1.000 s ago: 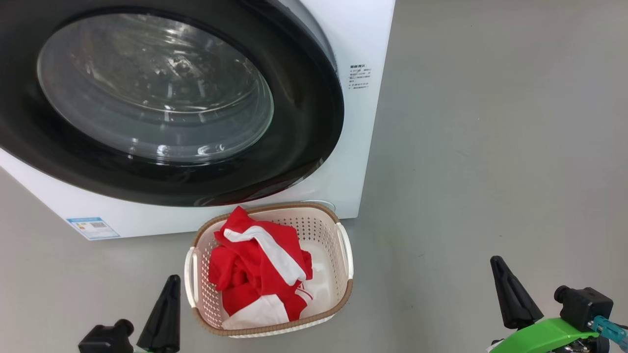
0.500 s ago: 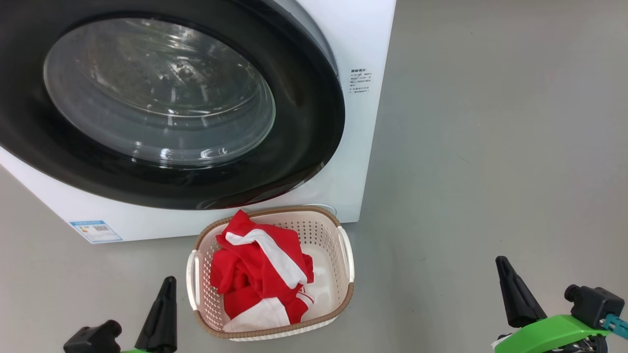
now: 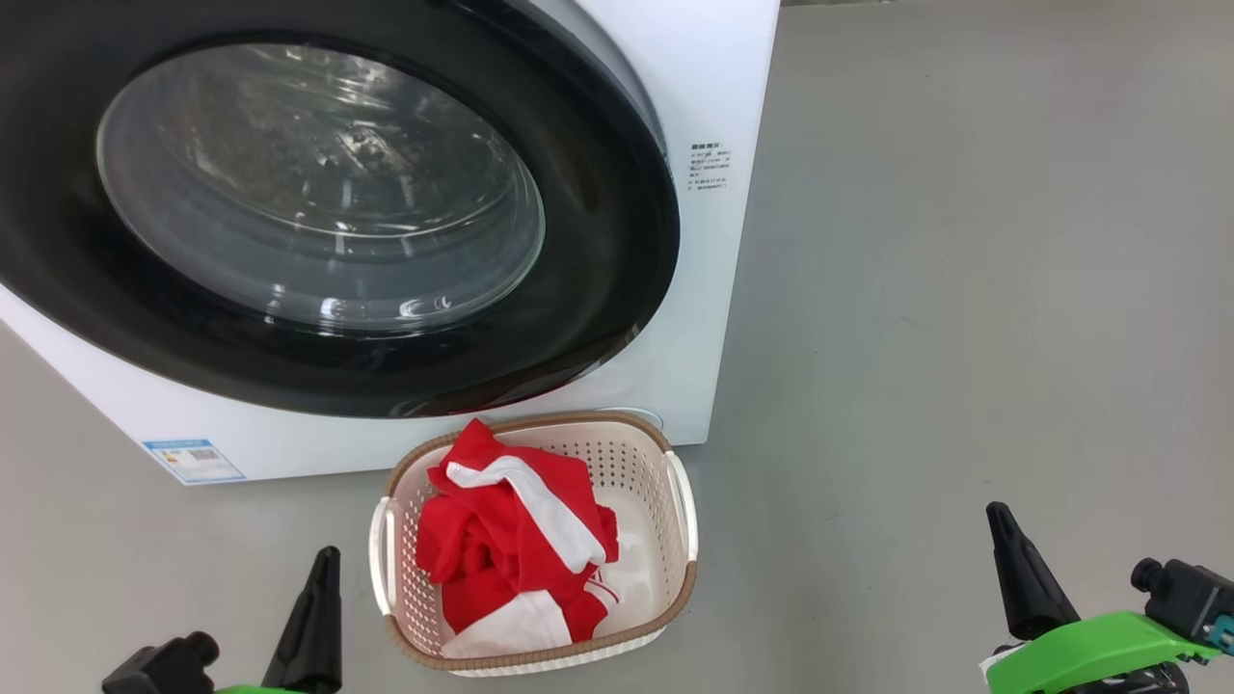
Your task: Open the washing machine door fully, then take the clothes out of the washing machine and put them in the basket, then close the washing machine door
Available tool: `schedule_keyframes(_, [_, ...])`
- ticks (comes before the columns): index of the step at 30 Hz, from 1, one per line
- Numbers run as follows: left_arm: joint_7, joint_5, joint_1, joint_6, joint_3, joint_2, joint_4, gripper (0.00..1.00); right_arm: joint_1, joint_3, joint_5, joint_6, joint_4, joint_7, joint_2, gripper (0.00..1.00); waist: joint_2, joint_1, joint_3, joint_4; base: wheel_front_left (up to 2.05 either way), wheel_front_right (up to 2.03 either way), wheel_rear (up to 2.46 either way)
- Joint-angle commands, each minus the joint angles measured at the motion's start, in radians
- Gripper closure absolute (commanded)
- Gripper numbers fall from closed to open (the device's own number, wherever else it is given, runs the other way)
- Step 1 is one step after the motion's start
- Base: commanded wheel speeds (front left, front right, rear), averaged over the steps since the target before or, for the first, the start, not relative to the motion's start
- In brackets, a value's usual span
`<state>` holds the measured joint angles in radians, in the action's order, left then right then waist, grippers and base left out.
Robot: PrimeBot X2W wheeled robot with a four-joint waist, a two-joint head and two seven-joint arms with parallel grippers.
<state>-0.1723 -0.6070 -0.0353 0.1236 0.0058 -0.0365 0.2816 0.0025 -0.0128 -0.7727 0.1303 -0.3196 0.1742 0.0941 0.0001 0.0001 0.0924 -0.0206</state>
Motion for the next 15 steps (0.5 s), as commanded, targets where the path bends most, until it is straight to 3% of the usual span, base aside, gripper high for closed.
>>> schedule_keyframes(1, [0.007, -0.037, -0.019, 0.002, 0.012, -0.016, -0.023, 1.00, -0.028, 0.004, -0.039, 0.000, 0.030, -0.007, 0.011, 1.00, -0.0001, -0.0001, -0.002, 0.000, 0.00, 0.00, 0.00])
schedule_keyframes(15, [0.043, -0.191, -0.027, 0.003, 0.019, -0.021, -0.026, 1.00, -0.040, 0.018, -0.165, 0.000, 0.037, -0.046, 0.006, 1.00, -0.0001, -0.0001, -0.015, 0.004, 0.00, 0.00, 0.00])
